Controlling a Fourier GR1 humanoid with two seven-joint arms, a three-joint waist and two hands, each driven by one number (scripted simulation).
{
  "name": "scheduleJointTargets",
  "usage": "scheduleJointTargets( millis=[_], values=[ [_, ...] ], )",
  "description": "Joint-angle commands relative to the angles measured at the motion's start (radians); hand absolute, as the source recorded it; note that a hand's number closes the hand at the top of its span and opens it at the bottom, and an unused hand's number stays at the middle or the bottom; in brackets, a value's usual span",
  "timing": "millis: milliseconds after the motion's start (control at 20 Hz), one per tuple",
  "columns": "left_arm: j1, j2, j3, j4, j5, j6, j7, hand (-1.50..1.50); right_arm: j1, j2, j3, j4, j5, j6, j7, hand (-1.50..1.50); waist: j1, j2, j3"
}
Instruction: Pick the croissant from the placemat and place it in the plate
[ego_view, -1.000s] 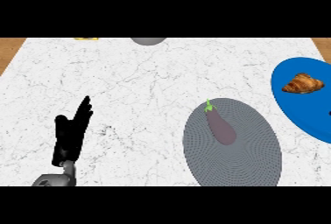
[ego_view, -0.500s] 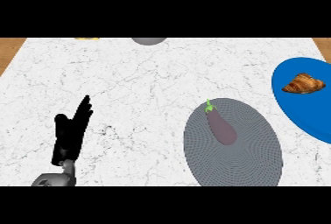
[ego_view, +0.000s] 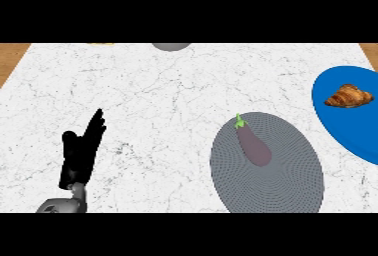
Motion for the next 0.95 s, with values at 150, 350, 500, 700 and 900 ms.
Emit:
scheduleJointTargets(
  millis=[150, 350, 500, 700, 900],
  values=[
    [-0.028, -0.04, -0.03, 0.03, -0.051, 0.046, 0.007, 0.0, -0.012, -0.035, -0.022, 0.008, -0.027, -0.017, 0.006, -1.5, 0.004, 0.002, 0.001],
    [-0.03, -0.011, 0.004, 0.011, -0.008, 0.006, 0.026, 0.0, 0.047, -0.064, -0.055, 0.022, -0.062, -0.003, -0.03, -1.5, 0.0, 0.001, 0.001],
    [0.026, -0.032, -0.036, -0.038, -0.025, 0.01, 0.025, 0.0, 0.105, -0.037, -0.061, 0.033, -0.066, -0.059, -0.066, -1.5, 0.004, 0.0, 0.002],
    [0.005, 0.023, 0.033, 0.011, 0.017, -0.036, -0.018, 0.0, 0.087, -0.068, -0.055, 0.029, -0.068, -0.038, -0.02, -1.5, 0.002, 0.0, 0.001],
    [-0.013, 0.005, 0.026, 0.009, 0.015, -0.023, 0.004, 0.0, 0.115, -0.081, -0.045, 0.032, -0.051, -0.072, -0.034, -1.5, 0.009, 0.005, 0.004]
  ],
)
